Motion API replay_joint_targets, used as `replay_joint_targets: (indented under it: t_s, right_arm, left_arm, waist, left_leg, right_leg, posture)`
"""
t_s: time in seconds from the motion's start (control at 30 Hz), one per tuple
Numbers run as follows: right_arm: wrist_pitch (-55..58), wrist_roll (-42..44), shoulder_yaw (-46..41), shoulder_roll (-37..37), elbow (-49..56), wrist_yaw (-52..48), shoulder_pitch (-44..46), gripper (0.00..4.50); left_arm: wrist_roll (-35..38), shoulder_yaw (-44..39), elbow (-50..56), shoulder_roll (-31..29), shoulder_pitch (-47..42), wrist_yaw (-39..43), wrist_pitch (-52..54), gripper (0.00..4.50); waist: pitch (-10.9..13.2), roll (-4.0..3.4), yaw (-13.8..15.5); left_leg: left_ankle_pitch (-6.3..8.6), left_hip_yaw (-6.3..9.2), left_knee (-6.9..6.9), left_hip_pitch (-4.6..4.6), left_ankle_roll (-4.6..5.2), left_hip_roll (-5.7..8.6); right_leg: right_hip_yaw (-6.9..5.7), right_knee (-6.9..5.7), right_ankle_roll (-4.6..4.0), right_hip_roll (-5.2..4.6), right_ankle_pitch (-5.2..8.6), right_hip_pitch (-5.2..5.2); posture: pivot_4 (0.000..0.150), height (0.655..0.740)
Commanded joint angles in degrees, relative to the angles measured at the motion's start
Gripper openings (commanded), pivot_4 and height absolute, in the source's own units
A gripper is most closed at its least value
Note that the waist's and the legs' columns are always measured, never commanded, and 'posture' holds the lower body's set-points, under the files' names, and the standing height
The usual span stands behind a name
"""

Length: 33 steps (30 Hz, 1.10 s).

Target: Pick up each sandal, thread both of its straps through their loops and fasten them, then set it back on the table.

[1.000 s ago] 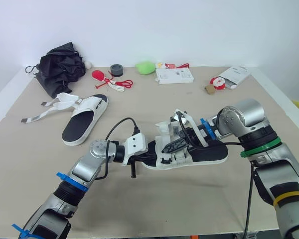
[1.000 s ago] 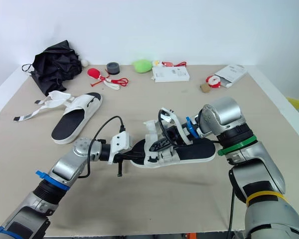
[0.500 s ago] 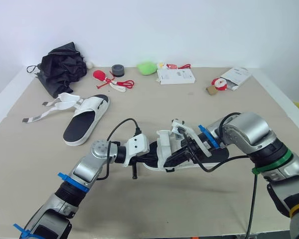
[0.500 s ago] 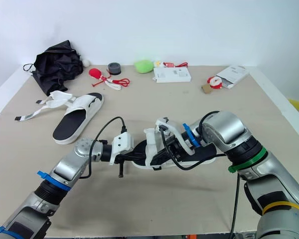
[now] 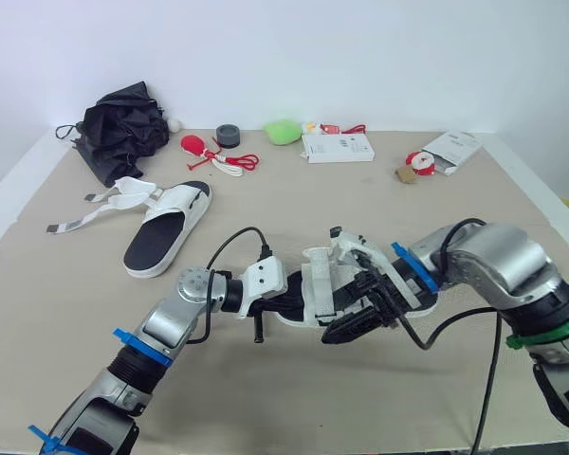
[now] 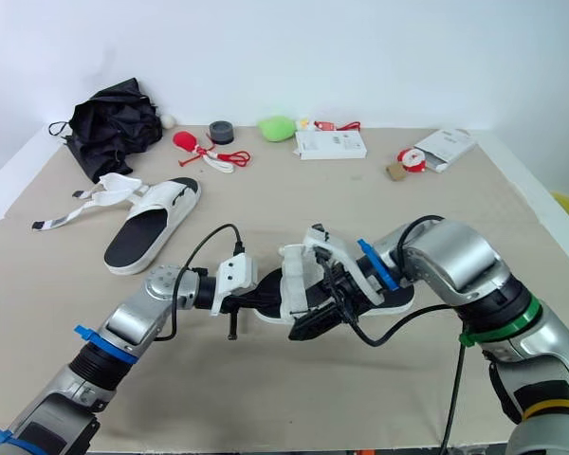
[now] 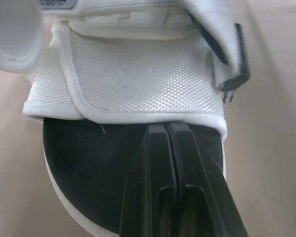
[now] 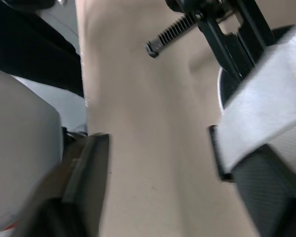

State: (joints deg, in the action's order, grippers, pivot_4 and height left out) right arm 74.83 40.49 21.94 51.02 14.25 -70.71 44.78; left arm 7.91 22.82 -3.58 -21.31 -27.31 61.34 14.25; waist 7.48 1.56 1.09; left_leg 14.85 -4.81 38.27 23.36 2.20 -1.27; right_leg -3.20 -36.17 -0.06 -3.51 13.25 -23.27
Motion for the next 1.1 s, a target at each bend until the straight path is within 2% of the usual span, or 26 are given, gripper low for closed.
replay_joint_targets:
  t_s: [0.03, 0.23, 0.3, 0.47, 0.57, 0.67, 1.1]
  right_arm:
    - [3.8, 2.2, -7.2, 2.4, 2.6, 3.9, -3.8, 3.92]
    - [9.7, 9.0, -24.4, 0.6, 15.7, 13.6, -19.1, 3.92]
    - [9.5, 8.7, -26.3, -0.3, 18.9, 17.3, -23.5, 3.92]
    - [8.6, 4.4, -28.9, -8.4, 22.6, 30.6, -30.9, 3.92]
    - [8.6, 4.0, -29.1, -13.7, 24.0, 36.0, -30.9, 3.92]
    - [10.2, 5.5, -30.7, -17.6, 24.0, 38.5, -29.2, 3.92]
    - [17.6, 14.0, -35.9, -22.6, 22.6, 39.4, -24.9, 3.92]
  left_arm:
    - [-3.0, 2.9, -4.8, -1.5, 2.2, 0.4, 3.1, 0.0]
    - [-3.0, 2.8, -5.4, -1.8, 2.0, 1.0, 2.5, 0.0]
    - [-3.1, 2.9, -5.6, -1.8, 1.9, 1.2, 2.3, 0.0]
    - [-3.2, 3.1, -6.6, -1.6, 1.1, 1.7, 1.8, 0.0]
    - [-3.3, 3.5, -7.1, -1.5, 0.6, 2.3, 1.3, 0.0]
    - [-3.5, 3.6, -8.0, -1.3, -0.1, 2.7, 0.8, 0.0]
    - [-3.9, 3.5, -10.2, -0.6, -1.2, 3.1, -0.7, 0.0]
  waist:
    - [0.0, -0.01, 0.0]
    - [0.0, -0.07, 0.1]
    - [-0.1, -0.2, 0.0]
    - [-0.2, -0.21, -0.3]
    - [-0.2, -0.27, -0.4]
    - [-0.2, -0.27, -0.4]
    - [-0.2, -0.24, -0.4]
  left_leg:
    - [0.03, -0.01, 0.04, 0.01, 0.01, 0.0]
    - [0.06, 0.08, 0.03, 0.01, -0.06, -0.01]
    - [0.05, 0.09, 0.02, -0.01, -0.08, -0.01]
    - [-0.11, 0.07, 0.09, -0.02, -0.07, -0.01]
    - [-0.14, 0.0, 0.11, -0.02, -0.06, -0.01]
    - [-0.16, -0.03, 0.13, -0.03, -0.04, -0.02]
    - [-0.21, -0.06, 0.13, -0.03, 0.05, -0.02]
  right_leg:
    - [0.01, -0.01, 0.0, -0.02, 0.0, 0.0]
    - [-0.07, -0.03, -0.09, -0.07, 0.05, -0.01]
    - [-0.07, -0.08, -0.11, -0.06, 0.06, -0.01]
    - [-0.06, -0.09, -0.11, -0.04, 0.08, 0.02]
    - [0.0, -0.1, -0.05, 0.0, 0.09, 0.0]
    - [0.05, -0.11, 0.46, 0.09, 0.19, 0.01]
    - [0.09, -0.11, 0.41, 0.12, 0.09, 0.01]
  posture:
    - [0.15, 0.74]
    - [0.15, 0.74]
    - [0.15, 0.74]
    - [0.15, 0.74]
    - [0.15, 0.74]
    - [0.15, 0.74]
    - [0.15, 0.74]
